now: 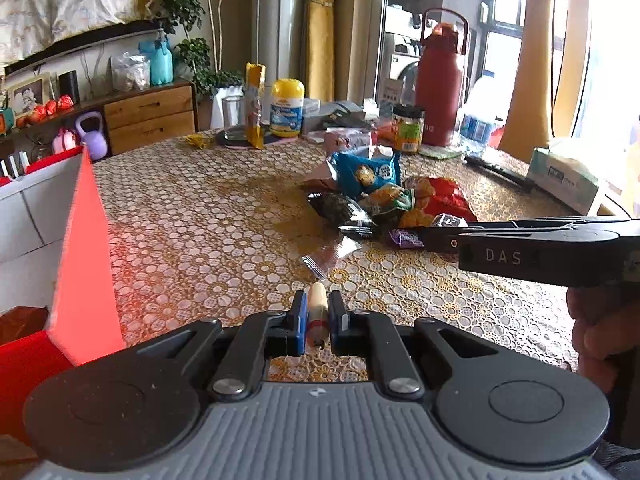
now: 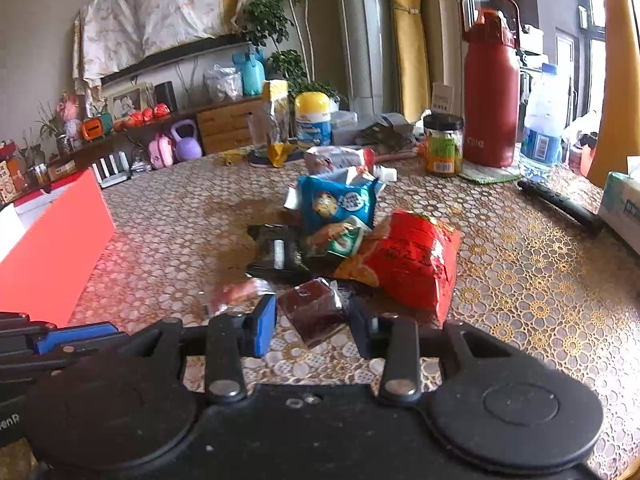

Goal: Organize snacks
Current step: 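Carry both held snacks over the box and open both tools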

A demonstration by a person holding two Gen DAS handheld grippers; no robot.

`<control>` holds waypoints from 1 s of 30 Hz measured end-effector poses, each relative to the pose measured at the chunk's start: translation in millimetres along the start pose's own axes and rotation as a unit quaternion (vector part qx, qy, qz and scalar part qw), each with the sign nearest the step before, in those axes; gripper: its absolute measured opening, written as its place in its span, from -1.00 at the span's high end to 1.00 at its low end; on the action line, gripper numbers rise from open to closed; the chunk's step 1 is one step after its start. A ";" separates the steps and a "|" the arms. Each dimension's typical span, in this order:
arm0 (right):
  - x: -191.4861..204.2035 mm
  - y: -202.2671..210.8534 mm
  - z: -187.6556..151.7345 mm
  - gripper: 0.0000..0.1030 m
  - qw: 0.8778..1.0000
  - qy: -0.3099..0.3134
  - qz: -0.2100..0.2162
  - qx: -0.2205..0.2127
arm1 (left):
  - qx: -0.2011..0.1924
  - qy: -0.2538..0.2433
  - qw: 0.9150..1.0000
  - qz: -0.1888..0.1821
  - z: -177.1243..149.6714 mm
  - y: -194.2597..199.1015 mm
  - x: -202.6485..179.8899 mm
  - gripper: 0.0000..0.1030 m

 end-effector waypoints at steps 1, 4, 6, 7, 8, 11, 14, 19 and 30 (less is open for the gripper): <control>2.5 3.4 0.4 0.27 1.000 0.002 0.003 -0.003 | -0.004 0.001 1.000 0.001 0.5 4.0 0.5 0.80; 11.1 13.2 3.5 0.27 1.000 0.008 0.011 -0.012 | -0.020 0.005 1.000 0.007 4.5 19.5 3.7 0.80; 18.6 21.0 8.2 0.27 1.000 0.012 0.019 -0.021 | -0.035 0.006 0.999 0.010 10.0 31.1 6.0 0.80; 21.9 24.6 11.0 0.27 0.999 0.014 0.023 -0.026 | -0.042 0.007 0.999 0.011 13.1 36.6 7.5 0.80; 26.2 29.0 15.0 0.27 0.999 0.016 0.029 -0.032 | -0.051 0.007 0.999 0.014 17.1 43.3 9.7 0.80; 40.8 40.9 26.3 0.27 0.998 0.023 0.045 -0.049 | -0.074 0.008 0.997 0.026 29.3 61.0 17.6 0.80; 57.6 49.6 38.8 0.27 0.995 0.033 0.064 -0.064 | -0.095 0.011 0.995 0.041 40.1 77.7 31.6 0.80; 95.9 54.0 62.8 0.27 0.990 0.053 0.106 -0.080 | -0.117 0.026 0.989 0.082 52.4 101.7 69.7 0.80; 197.3 32.9 99.7 0.27 0.971 0.093 0.211 -0.062 | -0.103 0.062 0.979 0.167 53.4 118.2 164.0 0.80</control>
Point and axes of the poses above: each gripper's, at about its wrist camera, not at the fingertips, and y roughly against the way its jaws point, x to its left, z to its top, the point moved 7 cm from there along -y, roughly the way its jaws point, and after that the axes turned 3 degrees about -z, right-handed, at the moved point
